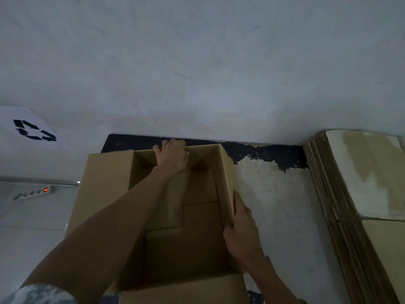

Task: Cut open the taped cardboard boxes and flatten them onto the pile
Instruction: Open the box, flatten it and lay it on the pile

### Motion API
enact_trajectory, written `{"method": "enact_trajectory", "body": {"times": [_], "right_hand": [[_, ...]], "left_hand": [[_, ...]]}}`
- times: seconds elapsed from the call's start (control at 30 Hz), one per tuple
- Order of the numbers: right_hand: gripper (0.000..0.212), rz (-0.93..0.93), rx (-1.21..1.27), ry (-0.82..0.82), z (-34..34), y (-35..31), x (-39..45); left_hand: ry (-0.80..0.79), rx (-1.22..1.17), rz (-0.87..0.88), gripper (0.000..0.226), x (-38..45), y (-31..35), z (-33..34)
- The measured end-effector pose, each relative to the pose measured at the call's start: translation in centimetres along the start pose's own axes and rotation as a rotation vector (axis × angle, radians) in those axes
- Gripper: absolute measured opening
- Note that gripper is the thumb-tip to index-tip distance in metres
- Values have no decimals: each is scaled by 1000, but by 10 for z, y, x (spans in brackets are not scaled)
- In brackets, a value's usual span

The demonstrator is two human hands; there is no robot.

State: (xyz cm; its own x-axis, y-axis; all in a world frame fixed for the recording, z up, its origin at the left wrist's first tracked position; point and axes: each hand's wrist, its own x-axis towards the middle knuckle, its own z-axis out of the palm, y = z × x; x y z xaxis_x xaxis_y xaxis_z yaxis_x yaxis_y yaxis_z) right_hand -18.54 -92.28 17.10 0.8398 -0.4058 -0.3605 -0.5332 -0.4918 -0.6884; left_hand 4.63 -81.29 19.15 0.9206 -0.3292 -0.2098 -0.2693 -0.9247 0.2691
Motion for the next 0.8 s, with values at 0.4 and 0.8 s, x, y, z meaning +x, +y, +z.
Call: {"method": "enact_trajectory", "body": {"times": [0.4, 0.8], "right_hand": [[39, 107, 451, 320, -44, 36, -25], [60, 575, 809, -320, -25, 20, -29]], "left_hand": [[-337, -850, -192, 41, -136, 90, 60], [-170, -1537, -203, 44, -180, -17, -70]]}}
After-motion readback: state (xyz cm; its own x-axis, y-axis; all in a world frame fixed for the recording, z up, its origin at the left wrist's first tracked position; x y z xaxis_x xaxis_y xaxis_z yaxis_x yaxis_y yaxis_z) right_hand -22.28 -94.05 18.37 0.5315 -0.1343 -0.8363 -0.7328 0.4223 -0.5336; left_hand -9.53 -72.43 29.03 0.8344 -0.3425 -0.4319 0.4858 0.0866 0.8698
